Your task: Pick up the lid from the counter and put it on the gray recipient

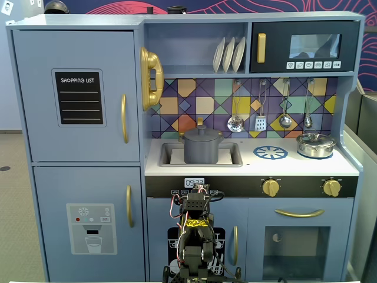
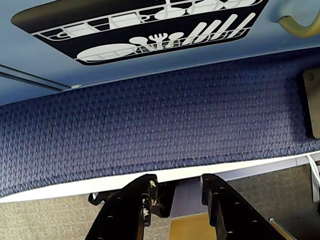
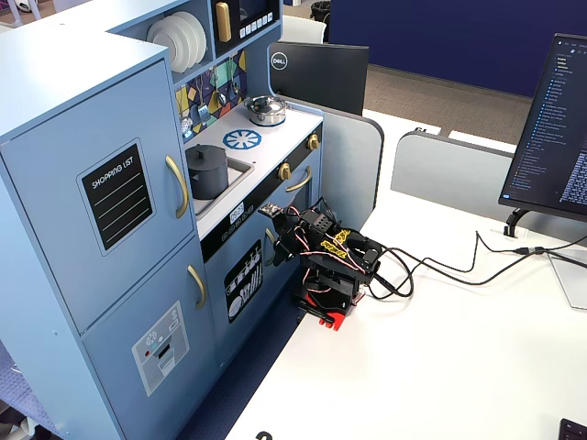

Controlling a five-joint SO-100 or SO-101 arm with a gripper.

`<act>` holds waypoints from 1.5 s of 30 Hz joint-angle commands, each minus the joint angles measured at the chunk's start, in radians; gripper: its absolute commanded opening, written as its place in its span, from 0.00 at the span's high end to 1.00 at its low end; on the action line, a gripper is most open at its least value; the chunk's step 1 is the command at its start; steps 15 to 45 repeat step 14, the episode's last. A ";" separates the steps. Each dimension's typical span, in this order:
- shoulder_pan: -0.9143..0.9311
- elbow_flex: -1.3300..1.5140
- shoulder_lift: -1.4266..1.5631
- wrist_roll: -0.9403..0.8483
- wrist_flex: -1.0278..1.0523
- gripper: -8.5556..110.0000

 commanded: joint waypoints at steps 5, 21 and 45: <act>0.017 0.026 -0.006 -0.003 0.166 0.88; 0.017 0.026 -0.006 -0.003 0.166 0.86; 0.017 0.026 -0.006 -0.003 0.166 0.86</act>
